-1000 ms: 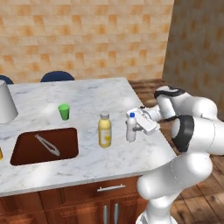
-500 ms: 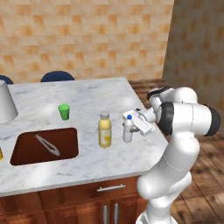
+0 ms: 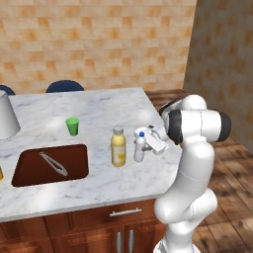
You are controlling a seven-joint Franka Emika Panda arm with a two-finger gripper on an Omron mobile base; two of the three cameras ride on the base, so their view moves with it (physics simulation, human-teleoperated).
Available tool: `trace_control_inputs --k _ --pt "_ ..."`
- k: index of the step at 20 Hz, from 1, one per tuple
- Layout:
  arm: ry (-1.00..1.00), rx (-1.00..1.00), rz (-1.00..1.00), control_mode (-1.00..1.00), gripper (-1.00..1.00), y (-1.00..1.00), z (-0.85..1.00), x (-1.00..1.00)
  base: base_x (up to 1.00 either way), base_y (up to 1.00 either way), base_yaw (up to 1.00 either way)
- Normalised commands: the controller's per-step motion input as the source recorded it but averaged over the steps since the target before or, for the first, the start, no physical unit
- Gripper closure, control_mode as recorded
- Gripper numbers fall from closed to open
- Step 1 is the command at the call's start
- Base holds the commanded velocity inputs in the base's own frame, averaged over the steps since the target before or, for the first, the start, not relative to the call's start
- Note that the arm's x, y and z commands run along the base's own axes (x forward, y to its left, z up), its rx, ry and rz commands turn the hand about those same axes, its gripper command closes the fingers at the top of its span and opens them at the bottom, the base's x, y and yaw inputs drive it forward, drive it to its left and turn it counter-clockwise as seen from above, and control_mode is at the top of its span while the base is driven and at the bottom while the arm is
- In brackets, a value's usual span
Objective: Place the drinks on the dining counter in a tight cluster.
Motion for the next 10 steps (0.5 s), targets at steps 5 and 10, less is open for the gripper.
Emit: trace_control_inputs --k 5,10 --pt "0.00 0.00 0.00 -1.00 1.00 0.05 -0.27 0.32 0.00 0.00 0.00" --pt "0.00 0.00 0.00 -1.00 1.00 0.04 -0.32 0.24 0.00 0.00 0.00"
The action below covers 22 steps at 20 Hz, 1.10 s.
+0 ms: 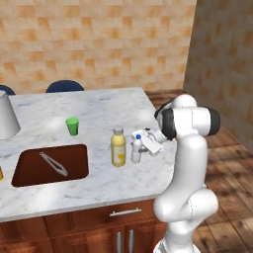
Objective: Place the drinks on the dining counter in a tight cluster.
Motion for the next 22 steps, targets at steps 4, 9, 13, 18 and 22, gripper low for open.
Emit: trace_control_inputs --k 4,9,13,18,22 --pt "0.00 0.00 0.00 -1.00 1.00 0.06 -0.26 0.24 0.00 0.00 0.00" --pt "0.00 0.00 0.00 -1.00 1.00 0.04 -0.27 0.19 0.00 0.00 0.00" --pt "0.00 0.00 0.00 -1.00 1.00 0.02 -0.28 0.11 0.00 0.00 0.00" --pt "0.00 0.00 0.00 -1.00 1.00 0.01 -0.29 0.07 0.00 0.00 0.00" --pt "0.00 0.00 0.00 -1.00 1.00 0.00 -0.28 0.06 0.00 0.00 0.00"
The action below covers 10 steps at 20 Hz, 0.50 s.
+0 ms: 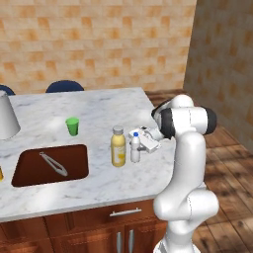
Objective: Place the drinks on the dining counter in a tight cluster.
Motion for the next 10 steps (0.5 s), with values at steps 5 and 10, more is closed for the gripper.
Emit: trace_control_inputs --k 5,10 --pt "0.00 0.00 0.00 -1.00 1.00 0.00 -0.28 0.01 0.00 0.00 0.00" --pt "-0.01 0.00 0.00 -1.00 1.00 0.00 -0.31 0.02 0.00 0.00 0.00"
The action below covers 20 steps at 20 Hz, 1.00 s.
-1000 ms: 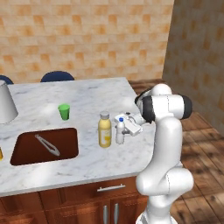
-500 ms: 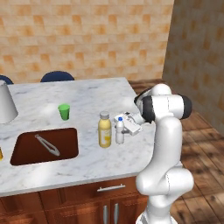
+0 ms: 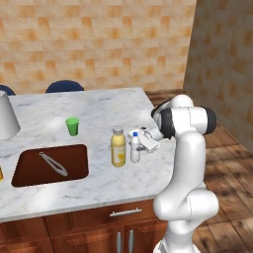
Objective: Place the drinks on the dining counter in a tight cluster.
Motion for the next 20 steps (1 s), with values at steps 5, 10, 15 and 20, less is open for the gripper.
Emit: trace_control_inputs --k 5,10,15,20 --pt "-0.06 0.00 0.00 -1.00 1.00 0.00 -0.34 0.00 0.00 0.00 0.00" --pt "-0.04 0.00 0.00 -1.00 1.00 0.00 -0.31 0.00 0.00 0.00 0.00" --pt "-0.02 0.00 0.00 -1.00 -1.00 -0.01 -0.24 0.00 0.00 0.00 0.00" --pt "-0.07 0.01 0.00 -1.00 -1.00 -0.07 -0.10 -0.04 0.00 0.00 0.00"
